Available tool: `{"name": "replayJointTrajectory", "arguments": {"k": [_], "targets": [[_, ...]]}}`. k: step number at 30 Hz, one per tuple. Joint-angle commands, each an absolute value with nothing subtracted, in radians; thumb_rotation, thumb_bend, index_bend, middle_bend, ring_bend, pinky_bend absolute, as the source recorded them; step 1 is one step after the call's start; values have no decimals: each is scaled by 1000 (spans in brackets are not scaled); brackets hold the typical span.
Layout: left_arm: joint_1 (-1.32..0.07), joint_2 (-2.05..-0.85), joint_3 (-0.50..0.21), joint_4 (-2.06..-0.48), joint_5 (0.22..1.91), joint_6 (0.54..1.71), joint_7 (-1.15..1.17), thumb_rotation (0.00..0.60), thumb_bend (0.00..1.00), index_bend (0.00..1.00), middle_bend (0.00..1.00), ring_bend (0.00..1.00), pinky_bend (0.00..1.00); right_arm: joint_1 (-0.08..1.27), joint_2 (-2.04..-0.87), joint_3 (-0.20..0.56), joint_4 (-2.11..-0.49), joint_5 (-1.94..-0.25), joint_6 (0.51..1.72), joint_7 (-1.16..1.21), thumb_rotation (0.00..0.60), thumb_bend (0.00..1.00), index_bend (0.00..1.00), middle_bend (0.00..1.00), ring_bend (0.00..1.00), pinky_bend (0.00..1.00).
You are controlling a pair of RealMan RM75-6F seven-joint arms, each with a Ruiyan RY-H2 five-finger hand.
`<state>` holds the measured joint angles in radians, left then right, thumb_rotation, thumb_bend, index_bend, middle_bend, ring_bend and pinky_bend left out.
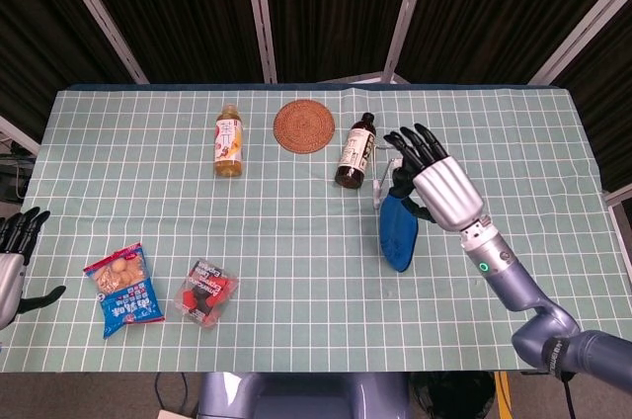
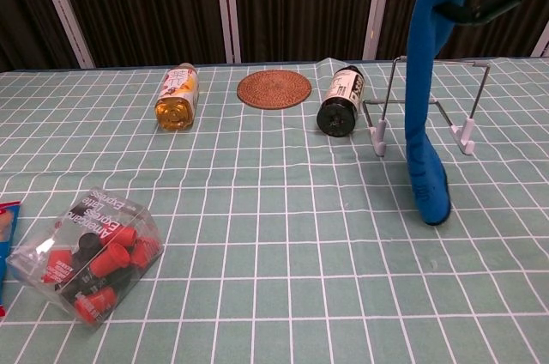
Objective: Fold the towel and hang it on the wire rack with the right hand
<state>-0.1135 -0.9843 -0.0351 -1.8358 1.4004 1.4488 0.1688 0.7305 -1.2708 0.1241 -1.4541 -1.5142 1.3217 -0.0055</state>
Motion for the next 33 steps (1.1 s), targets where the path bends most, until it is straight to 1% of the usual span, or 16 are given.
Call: {"name": "replayJointTrajectory", "arguments": {"k": [1,4,9,17,20,24,33], "targets": [[-105,-973,-31,-1843,1417,1463,151,600,0,0,0,0,0,682,-1176,171,-1599,-1465,1372,-114,600,401,735,92,0,0],[-97,-963,-26,-1847,1436,1473,134,600,0,0,0,0,0,658,-1122,194,-1690,-1439,1395,-186,600,401,740,92,0,0],[-85,-951,-19,-1851,1465,1491,107,600,0,0,0,0,0,627,-1046,224,-1830,-1345,1394,-319,600,404,745,92,0,0],[-75,-939,-14,-1852,1486,1504,82,600,0,0,0,0,0,602,-1009,259,-1978,-1220,1410,-469,600,413,754,92,0,0],[-74,-937,-15,-1851,1486,1504,78,600,0,0,0,0,0,610,-1026,268,-2004,-1172,1409,-531,600,413,754,92,0,0],[-74,-937,-18,-1848,1481,1499,77,600,0,0,0,0,0,633,-1080,275,-1989,-1127,1402,-600,600,413,755,92,0,0],[-81,-939,-31,-1839,1448,1480,73,600,0,0,0,0,0,695,-1242,289,-1866,-1007,1384,-721,600,416,756,92,0,0]]}}
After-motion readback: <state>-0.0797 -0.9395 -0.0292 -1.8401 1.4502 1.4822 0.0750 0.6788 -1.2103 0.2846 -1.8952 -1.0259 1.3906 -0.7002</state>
